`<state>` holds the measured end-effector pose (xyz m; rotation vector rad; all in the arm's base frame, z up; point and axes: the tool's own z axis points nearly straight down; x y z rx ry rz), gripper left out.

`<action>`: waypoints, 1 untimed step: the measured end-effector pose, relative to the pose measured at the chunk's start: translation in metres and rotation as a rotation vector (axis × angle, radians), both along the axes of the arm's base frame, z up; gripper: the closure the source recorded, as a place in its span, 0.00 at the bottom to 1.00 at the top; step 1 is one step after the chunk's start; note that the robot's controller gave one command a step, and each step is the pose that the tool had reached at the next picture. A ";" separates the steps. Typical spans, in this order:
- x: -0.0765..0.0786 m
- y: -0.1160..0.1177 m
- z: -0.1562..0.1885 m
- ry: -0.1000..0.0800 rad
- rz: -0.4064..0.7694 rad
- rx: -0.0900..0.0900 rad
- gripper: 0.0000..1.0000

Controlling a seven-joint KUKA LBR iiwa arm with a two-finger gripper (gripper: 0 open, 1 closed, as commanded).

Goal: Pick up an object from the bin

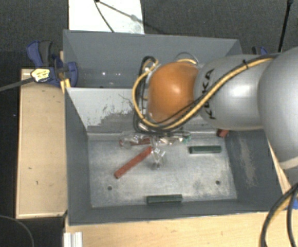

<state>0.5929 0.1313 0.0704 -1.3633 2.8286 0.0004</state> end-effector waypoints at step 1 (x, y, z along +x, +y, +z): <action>0.001 0.001 0.001 -0.002 -0.007 0.002 0.00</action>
Offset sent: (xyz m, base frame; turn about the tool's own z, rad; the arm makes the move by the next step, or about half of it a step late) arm 0.0000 0.0000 0.0000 0.0000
